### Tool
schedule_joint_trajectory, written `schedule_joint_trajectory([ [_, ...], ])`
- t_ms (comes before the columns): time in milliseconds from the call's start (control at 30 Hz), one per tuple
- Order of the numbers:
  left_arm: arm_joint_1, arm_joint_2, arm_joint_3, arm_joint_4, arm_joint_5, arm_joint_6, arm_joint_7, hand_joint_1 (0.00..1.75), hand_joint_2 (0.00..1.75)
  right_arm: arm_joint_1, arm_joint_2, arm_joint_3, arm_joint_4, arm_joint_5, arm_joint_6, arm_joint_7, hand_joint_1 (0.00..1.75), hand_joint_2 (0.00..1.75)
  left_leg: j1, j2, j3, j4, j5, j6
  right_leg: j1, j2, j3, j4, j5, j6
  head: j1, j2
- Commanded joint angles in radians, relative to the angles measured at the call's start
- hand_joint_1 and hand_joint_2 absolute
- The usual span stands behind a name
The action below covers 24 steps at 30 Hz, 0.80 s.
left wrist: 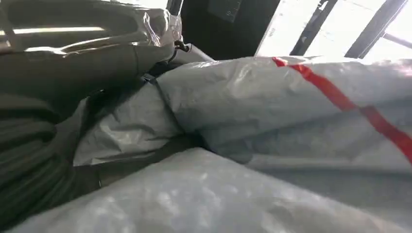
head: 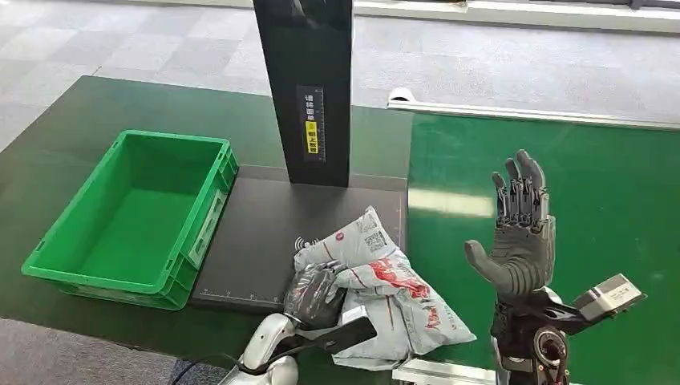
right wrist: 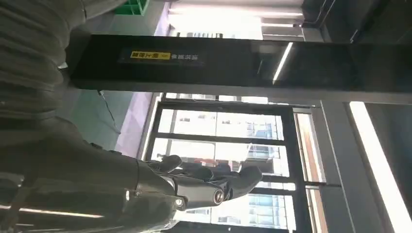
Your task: Moved the parcel from conveyor to table for the left to box.
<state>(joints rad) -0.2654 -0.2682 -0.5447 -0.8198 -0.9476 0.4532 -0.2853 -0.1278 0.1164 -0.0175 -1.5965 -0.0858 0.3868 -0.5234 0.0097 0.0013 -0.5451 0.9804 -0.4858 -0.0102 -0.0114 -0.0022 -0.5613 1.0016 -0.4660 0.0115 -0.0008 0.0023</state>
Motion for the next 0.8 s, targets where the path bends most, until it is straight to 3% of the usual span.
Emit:
schedule_joint_trajectory([
  [33,0.021,0.021,0.042,-0.009,0.020,0.025,-0.010,1.75,1.75,-0.036,0.005,0.003,0.060,-0.002,-0.004,0.010,0.00,1.75,0.000,0.002,0.001,-0.001,0.000,0.000,0.000,0.002,0.000,-0.001,0.001,-0.001,0.000,0.000],
  [167,0.042,0.025,0.065,-0.067,0.075,0.062,-0.062,1.75,1.75,-0.030,0.004,-0.002,0.054,-0.007,-0.006,0.012,0.00,1.75,0.000,0.003,0.000,-0.001,0.000,0.000,0.000,0.003,-0.001,-0.001,0.001,-0.001,0.000,0.000],
  [267,0.077,0.059,0.079,-0.237,0.163,0.105,-0.144,1.75,1.75,-0.023,0.001,-0.004,0.048,-0.016,-0.012,0.013,0.00,1.75,0.000,0.003,-0.001,-0.001,0.000,0.000,0.000,0.003,-0.002,-0.001,0.001,-0.001,0.000,0.000],
  [433,0.131,0.131,0.106,-0.526,0.203,0.133,-0.163,1.75,1.75,-0.004,-0.005,-0.008,0.026,-0.031,-0.022,0.014,0.00,1.75,0.001,0.002,-0.003,0.000,0.000,0.000,0.001,0.002,-0.004,0.000,0.000,-0.001,0.000,0.000],
  [533,0.167,0.149,0.146,-0.653,0.202,0.245,-0.229,1.75,1.75,0.021,-0.004,-0.013,0.007,-0.037,-0.025,0.015,0.00,1.75,0.001,0.002,-0.003,-0.001,0.000,0.000,0.001,0.002,-0.004,-0.001,0.001,-0.001,0.000,0.000],
  [667,0.233,0.104,0.312,-0.890,0.242,0.245,-0.390,1.75,1.75,0.061,0.009,-0.026,-0.031,-0.040,-0.033,0.017,0.00,1.75,0.001,0.003,-0.004,0.000,-0.001,0.000,0.001,0.003,-0.005,0.000,0.000,-0.001,0.000,0.000],
  [800,0.225,0.087,0.366,-1.031,0.250,0.245,-0.413,1.75,1.75,0.063,0.004,-0.025,-0.035,-0.046,-0.044,0.020,0.00,1.75,0.001,0.002,-0.006,0.002,-0.001,0.000,0.002,0.002,-0.007,0.001,0.000,-0.001,0.000,0.000],
])
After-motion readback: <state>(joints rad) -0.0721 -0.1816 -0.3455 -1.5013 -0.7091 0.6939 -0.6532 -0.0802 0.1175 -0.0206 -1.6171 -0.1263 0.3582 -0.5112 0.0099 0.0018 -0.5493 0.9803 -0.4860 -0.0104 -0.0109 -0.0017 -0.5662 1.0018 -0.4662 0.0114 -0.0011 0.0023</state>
